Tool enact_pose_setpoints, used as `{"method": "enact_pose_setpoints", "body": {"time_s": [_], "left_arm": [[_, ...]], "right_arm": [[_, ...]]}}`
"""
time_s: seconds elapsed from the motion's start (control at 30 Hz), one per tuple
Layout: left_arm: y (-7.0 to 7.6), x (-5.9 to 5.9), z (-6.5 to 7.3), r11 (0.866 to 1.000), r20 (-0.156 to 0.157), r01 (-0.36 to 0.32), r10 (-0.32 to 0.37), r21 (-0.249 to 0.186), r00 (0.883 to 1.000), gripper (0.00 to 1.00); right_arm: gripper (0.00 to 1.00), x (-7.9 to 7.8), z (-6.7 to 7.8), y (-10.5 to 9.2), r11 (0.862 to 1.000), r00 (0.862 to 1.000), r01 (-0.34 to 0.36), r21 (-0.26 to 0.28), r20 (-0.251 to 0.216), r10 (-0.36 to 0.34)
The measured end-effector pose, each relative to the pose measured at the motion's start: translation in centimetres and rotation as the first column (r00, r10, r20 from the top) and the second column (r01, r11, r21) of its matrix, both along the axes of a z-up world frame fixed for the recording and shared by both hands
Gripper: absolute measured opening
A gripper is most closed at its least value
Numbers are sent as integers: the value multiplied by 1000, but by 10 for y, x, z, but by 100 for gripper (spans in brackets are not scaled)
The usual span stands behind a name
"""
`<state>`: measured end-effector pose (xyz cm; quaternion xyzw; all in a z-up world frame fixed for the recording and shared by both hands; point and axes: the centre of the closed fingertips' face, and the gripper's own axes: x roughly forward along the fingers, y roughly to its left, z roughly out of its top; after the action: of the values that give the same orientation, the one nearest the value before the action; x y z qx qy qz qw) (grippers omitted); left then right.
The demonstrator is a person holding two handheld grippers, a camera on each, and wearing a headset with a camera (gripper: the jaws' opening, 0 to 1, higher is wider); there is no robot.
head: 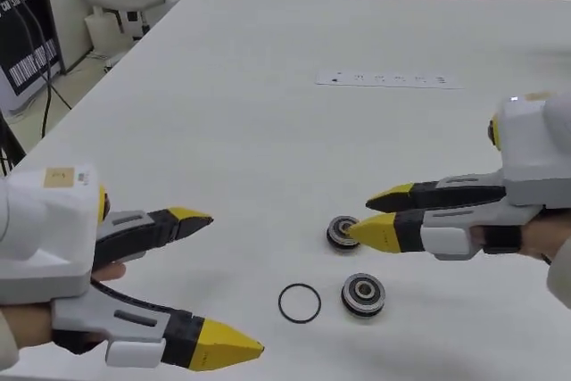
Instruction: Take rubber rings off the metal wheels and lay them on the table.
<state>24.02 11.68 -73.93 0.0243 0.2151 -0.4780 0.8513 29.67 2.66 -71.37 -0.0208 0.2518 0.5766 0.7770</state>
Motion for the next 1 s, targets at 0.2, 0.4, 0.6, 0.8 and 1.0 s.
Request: {"method": "enact_pose_setpoints", "body": {"time_s": [0.2,0.4,0.6,0.8,1.0], "left_arm": [[-1,-1,-1,1000,-5,4,-4,0,1000,100],[0,-1,-1,1000,-3,3,-3,-1,1000,100],[0,-1,0,1000,-3,2,-2,-2,1000,100],[-2,-1,1,1000,-1,8,-8,-6,1000,100],[0,1,4,1000,7,-7,7,-15,1000,100]], "right_arm": [[40,6,2,-12,1000,1000,22,17,12,-22],[47,10,2,-22,998,999,46,40,-2,-46],[54,12,1,-29,997,998,64,50,-11,-64],[63,10,-7,-32,997,998,65,30,-24,-64],[72,7,-14,-32,999,998,52,4,-29,-52]]}}
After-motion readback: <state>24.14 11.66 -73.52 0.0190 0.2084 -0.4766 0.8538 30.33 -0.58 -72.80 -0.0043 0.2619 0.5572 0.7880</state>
